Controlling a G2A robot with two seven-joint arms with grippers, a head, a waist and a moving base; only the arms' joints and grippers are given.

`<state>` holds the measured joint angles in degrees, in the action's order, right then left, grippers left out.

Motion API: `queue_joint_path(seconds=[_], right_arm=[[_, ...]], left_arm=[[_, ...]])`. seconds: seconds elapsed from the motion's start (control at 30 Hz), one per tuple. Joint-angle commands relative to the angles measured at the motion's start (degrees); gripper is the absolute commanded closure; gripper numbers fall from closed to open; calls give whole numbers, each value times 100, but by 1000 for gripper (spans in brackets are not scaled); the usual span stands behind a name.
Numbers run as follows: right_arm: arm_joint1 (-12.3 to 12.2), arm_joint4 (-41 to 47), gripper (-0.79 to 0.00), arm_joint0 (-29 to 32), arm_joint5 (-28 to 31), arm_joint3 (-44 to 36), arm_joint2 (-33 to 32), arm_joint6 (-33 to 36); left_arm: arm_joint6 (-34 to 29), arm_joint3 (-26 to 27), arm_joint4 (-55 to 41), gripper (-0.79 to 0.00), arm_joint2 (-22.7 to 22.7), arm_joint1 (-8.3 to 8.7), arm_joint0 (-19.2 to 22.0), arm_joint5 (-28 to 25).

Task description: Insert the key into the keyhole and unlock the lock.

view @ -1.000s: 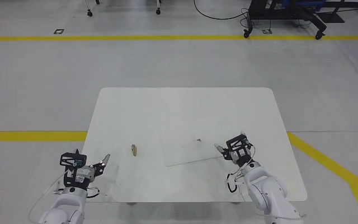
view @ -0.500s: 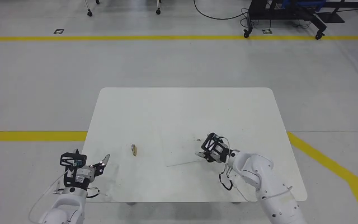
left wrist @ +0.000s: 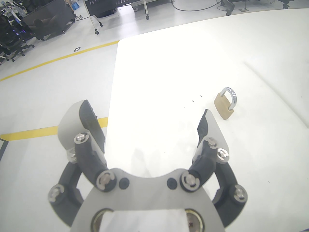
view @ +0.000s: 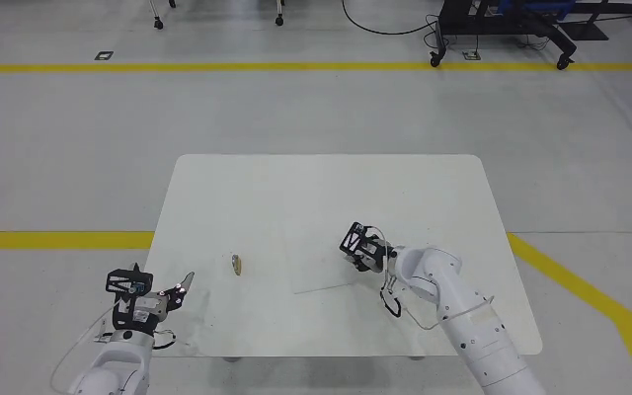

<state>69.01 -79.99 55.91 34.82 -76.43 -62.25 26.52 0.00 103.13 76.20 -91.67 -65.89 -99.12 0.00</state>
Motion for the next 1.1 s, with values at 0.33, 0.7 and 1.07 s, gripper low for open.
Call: queue_joint_path(seconds=[0.33,0.7,1.07], right_arm=[[36,18,0,-247,-61,317,96,-73],[-141,88,0,364,-222,-128,-594,-1016],[-129,4814,0,662,425,481,-1450,-351]], left_arm=[[0,0,0,-785,0,0,0,0],[0,0,0,-785,0,0,0,0],[0,0,0,-785,0,0,0,0]])
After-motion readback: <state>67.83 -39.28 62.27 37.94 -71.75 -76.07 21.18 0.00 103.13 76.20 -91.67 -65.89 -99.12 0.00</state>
